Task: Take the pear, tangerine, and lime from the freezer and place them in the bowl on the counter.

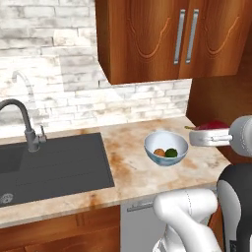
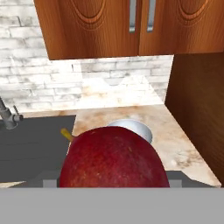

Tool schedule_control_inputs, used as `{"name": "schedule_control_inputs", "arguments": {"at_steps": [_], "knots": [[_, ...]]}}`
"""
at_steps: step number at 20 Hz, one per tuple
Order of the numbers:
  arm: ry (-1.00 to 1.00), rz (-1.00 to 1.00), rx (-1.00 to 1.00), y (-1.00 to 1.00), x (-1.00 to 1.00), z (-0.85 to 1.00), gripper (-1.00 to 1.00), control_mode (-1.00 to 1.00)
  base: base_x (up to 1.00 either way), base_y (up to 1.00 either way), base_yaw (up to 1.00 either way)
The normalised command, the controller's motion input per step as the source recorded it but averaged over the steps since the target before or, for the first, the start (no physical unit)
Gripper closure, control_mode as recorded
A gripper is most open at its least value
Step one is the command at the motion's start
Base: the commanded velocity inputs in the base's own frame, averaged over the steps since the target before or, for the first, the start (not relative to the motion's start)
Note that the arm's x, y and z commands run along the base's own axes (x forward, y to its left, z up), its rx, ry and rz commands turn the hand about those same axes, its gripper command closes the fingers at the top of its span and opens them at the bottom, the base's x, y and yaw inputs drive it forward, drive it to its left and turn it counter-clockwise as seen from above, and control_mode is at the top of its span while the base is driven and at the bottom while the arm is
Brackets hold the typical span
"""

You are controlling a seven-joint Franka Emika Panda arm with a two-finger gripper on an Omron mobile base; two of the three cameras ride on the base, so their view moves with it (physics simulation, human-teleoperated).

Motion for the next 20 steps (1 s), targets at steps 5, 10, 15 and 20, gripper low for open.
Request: {"name": "schedule_control_inputs", "arguments": {"at_steps": [5,10,15,20], "knots": [[0.0,0.0,0.0,0.0,0.0,0.0,1.0,1.0,0.33,0.0,-0.13],[0.0,0.0,0.0,0.0,0.0,0.0,1.0,1.0,0.3,0.0,-0.04],[0.05,0.0,0.0,0.0,0.23,-0.25,1.0,-1.0,0.0,0.0,0.0],[0.15,0.01,0.0,-0.1,0.13,-0.53,1.0,-1.0,0.0,0.0,0.0]]}}
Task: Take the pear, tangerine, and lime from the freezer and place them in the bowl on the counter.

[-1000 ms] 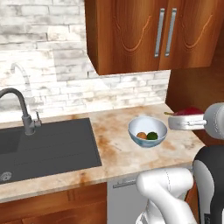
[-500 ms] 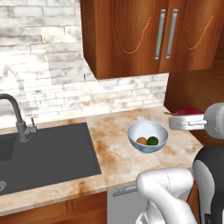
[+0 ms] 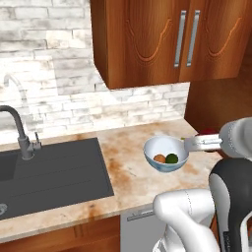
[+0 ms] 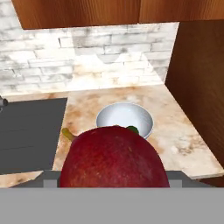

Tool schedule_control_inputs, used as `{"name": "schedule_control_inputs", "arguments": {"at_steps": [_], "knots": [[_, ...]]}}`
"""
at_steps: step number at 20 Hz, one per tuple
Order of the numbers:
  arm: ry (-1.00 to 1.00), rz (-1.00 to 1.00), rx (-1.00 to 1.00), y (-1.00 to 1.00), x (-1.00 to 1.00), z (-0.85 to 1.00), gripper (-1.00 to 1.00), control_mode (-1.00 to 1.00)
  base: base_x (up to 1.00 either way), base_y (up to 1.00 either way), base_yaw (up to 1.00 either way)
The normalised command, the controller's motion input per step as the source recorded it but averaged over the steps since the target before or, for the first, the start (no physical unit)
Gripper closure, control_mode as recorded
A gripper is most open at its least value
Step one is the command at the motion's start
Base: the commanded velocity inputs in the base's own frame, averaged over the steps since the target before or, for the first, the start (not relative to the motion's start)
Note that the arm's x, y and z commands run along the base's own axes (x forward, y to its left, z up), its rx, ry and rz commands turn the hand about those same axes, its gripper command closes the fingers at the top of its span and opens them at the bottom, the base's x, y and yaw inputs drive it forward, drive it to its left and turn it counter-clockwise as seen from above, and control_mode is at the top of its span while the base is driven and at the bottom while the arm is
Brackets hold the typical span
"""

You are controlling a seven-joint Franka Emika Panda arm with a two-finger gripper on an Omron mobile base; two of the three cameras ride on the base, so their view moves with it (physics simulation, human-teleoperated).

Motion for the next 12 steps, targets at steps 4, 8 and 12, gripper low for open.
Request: {"name": "schedule_control_inputs", "arguments": {"at_steps": [4,8,12], "knots": [[0.13,0.05,0.01,-0.33,0.19,-0.58,1.0,-1.0,0.0,0.0,0.0],[0.2,0.03,0.0,-0.08,0.28,-0.58,1.0,-1.0,0.0,0.0,0.0],[0.16,0.04,0.0,-0.03,0.49,-0.54,1.0,-1.0,0.0,0.0,0.0]]}}
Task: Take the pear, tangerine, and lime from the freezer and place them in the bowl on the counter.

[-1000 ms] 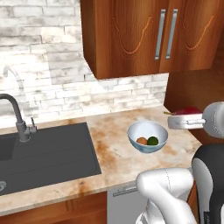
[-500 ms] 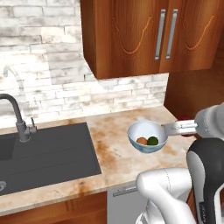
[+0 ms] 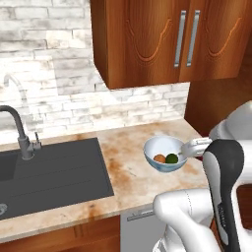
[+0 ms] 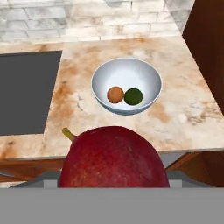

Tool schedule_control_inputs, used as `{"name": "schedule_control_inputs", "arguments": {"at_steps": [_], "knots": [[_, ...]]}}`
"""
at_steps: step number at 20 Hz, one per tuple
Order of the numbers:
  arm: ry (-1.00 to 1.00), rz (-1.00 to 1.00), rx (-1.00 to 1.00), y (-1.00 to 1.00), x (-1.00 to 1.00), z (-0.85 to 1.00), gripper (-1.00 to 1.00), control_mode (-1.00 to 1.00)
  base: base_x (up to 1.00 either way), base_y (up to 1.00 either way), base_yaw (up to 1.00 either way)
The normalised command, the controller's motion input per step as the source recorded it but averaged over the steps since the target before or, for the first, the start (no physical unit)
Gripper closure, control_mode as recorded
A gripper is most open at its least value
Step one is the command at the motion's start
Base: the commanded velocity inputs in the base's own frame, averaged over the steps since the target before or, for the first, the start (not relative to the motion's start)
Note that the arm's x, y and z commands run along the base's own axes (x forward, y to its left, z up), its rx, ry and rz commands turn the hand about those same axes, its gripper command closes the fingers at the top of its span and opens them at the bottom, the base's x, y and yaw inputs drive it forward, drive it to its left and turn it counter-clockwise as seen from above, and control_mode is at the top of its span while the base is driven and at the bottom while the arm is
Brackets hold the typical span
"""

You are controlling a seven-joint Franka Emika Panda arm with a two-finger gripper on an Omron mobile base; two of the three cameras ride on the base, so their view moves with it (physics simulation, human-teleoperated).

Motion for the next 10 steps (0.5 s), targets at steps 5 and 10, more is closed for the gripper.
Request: {"name": "schedule_control_inputs", "arguments": {"at_steps": [5,10], "knots": [[0.1,0.03,0.0,-0.02,0.78,-0.34,1.0,-1.0,0.0,0.0,0.0],[0.0,0.04,0.0,-0.07,0.67,-0.62,1.0,-1.0,0.0,0.0,0.0]]}}
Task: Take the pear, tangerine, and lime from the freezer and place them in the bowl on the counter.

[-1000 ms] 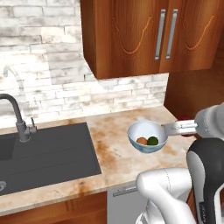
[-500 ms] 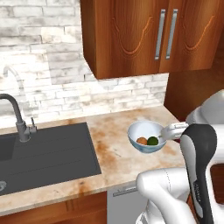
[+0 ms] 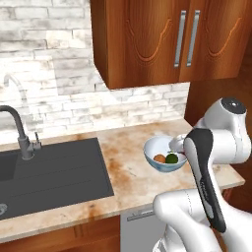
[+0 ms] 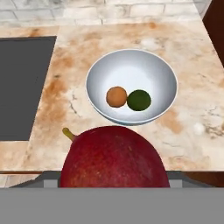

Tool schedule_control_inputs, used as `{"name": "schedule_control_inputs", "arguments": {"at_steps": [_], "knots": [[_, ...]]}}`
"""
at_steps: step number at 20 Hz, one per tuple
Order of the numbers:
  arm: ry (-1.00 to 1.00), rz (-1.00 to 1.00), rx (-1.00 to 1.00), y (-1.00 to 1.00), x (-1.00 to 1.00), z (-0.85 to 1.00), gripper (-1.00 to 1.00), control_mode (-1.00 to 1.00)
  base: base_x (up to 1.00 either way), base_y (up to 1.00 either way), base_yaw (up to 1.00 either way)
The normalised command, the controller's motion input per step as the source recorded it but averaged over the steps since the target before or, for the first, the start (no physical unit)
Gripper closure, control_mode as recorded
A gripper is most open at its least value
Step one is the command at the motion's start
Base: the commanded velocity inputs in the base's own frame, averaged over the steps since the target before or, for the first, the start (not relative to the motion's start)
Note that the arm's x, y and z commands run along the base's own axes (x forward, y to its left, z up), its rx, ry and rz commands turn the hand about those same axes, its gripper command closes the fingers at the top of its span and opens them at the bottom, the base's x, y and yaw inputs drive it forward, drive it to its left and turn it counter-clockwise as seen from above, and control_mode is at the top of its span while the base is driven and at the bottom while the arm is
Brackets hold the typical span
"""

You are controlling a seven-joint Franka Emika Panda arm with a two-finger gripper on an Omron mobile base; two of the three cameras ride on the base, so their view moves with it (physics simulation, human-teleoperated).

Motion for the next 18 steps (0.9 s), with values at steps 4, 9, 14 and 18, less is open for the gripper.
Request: {"name": "schedule_control_inputs", "arguments": {"at_steps": [4,9,14,18], "knots": [[-0.04,0.04,0.0,-0.04,0.57,-0.75,1.0,-1.0,0.0,0.0,0.0],[0.0,0.01,0.01,-0.02,0.49,-0.16,1.0,-1.0,0.0,0.0,0.0],[0.05,0.0,0.0,0.0,0.59,-0.04,1.0,-1.0,0.0,0.0,0.0],[0.03,0.01,0.02,-0.12,0.53,-0.2,1.0,-1.0,0.0,0.0,0.0]]}}
